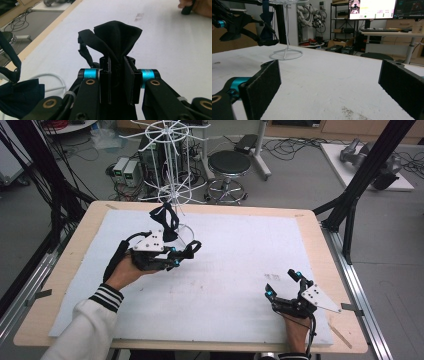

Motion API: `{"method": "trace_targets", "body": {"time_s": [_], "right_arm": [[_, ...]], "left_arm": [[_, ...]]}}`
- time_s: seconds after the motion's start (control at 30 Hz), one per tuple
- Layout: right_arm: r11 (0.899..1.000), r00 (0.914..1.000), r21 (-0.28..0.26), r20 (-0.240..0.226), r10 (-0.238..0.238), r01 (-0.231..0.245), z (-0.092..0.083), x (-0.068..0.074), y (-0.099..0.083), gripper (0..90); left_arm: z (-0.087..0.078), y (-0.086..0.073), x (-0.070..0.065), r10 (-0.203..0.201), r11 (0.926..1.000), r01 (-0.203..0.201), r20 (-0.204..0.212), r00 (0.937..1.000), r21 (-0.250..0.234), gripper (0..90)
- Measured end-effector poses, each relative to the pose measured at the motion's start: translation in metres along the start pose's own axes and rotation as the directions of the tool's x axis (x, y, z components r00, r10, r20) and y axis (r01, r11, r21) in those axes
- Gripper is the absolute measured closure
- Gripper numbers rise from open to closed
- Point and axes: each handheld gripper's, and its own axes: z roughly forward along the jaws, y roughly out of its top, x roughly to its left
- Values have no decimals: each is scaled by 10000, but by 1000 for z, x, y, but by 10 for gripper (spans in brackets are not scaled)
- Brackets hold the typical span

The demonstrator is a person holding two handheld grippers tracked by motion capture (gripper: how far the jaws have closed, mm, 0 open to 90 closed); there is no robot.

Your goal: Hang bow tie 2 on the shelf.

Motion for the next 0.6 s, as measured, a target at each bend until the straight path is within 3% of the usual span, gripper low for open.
{"method": "trace_targets", "body": {"time_s": [0.17, 0.6], "right_arm": [[10000, 10000, 2, 3, -1, 1, 0, 0, 0, 36], [10000, 10000, -5, 15, -48, 48, 0, 0, 0, 36]], "left_arm": [[-6, 1, 2, -254, 9989, 253, -42, 9997, -404, 768], [-17, 6, 0, -230, 9932, 207, -181, 9996, -1149, 768]]}}
